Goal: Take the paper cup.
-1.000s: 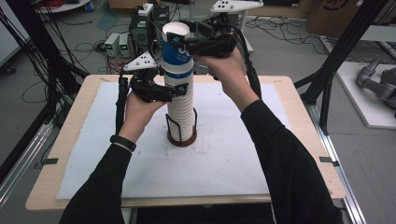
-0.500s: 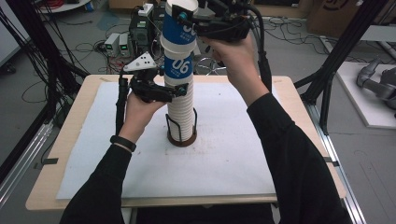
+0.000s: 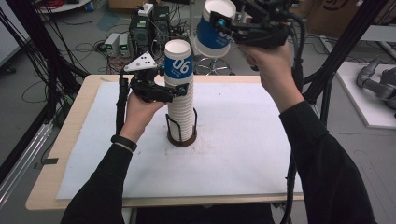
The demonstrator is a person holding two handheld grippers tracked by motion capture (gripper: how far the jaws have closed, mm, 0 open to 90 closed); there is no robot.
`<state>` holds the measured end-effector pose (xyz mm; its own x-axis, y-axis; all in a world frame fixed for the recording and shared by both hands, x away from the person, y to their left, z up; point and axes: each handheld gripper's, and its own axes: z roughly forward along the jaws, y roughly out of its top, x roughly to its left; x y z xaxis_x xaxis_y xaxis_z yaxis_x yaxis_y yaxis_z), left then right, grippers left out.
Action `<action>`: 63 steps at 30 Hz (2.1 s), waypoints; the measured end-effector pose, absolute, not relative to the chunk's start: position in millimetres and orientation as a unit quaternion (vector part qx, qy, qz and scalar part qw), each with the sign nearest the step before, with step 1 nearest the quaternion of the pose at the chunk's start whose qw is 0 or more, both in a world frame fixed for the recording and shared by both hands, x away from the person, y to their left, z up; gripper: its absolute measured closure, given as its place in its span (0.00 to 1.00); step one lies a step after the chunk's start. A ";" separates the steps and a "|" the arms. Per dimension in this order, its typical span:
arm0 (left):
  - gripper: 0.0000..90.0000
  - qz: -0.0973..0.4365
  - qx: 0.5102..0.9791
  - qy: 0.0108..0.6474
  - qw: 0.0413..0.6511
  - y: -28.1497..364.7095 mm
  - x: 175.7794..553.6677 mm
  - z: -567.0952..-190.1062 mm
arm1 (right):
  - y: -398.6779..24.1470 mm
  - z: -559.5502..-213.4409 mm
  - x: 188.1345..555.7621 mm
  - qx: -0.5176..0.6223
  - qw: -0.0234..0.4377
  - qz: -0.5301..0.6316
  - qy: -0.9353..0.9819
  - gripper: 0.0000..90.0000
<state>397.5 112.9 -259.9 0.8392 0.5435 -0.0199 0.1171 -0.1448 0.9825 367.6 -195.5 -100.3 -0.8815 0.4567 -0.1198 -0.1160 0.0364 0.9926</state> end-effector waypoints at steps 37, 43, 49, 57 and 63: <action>0.04 0.200 0.726 0.231 0.616 123.1 384.2 -263.4 | -283.4 -254.0 349.9 0.210 0.158 0.666 0.698 0.35; 0.04 0.214 0.716 0.240 0.619 138.3 366.7 -272.3 | -288.3 -271.4 348.8 0.219 0.156 0.660 0.701 0.35; 0.04 0.210 0.711 0.231 0.630 145.9 348.4 -289.5 | -291.7 -291.9 348.2 0.231 0.146 0.661 0.699 0.35; 0.04 0.194 0.715 0.226 0.633 143.8 334.3 -319.6 | -290.5 -315.7 345.3 0.239 0.146 0.652 0.705 0.35; 0.04 0.187 0.712 0.226 0.638 144.5 326.2 -345.8 | -291.0 -332.1 341.7 0.246 0.140 0.646 0.709 0.35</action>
